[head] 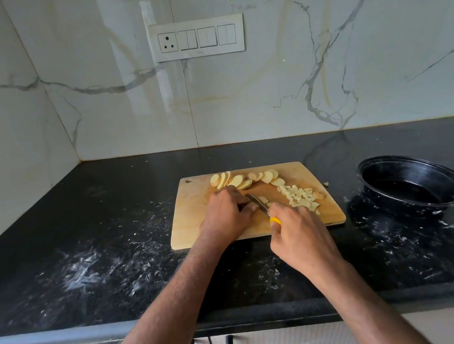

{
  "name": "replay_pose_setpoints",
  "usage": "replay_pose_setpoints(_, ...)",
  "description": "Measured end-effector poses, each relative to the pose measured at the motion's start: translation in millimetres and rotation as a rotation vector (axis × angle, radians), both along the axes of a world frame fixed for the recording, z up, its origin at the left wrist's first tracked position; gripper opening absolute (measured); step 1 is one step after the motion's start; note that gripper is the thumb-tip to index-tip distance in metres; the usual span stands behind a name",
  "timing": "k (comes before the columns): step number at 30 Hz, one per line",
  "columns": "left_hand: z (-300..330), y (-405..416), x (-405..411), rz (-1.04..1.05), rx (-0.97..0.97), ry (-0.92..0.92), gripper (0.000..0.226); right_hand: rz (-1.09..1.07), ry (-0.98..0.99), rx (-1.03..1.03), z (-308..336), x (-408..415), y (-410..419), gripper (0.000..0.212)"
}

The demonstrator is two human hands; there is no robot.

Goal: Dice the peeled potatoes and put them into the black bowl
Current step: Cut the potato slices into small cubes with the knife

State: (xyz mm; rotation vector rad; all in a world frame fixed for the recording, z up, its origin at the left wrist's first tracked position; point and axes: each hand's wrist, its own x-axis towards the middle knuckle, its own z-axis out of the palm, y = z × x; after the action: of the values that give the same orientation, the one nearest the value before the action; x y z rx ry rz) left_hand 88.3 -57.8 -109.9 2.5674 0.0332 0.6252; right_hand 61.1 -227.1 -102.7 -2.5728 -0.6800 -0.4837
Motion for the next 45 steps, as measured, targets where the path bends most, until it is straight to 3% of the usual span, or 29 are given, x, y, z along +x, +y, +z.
replay_pose_setpoints(7, -1.6, -1.6, -1.0, 0.018, -0.018, -0.014, 0.022, -0.065, -0.126, -0.039, -5.1, -6.3, 9.9, 0.022)
replay_pose_setpoints(20, 0.5, -0.1, -1.7, -0.020, -0.015, -0.008, 0.024, -0.027, -0.046, 0.060, -8.5, -8.1, 1.1, 0.019)
replay_pose_setpoints(39, 1.4, -3.1, -5.0, -0.004, -0.035, -0.032, 0.023, -0.037, -0.108, -0.050, -12.0, -5.9, 3.5, 0.017)
replay_pose_setpoints(45, 2.8, -5.5, -8.1, 0.008, -0.011, -0.033, 0.021, -0.055, -0.092, -0.001, -14.8, -5.1, 2.1, 0.027)
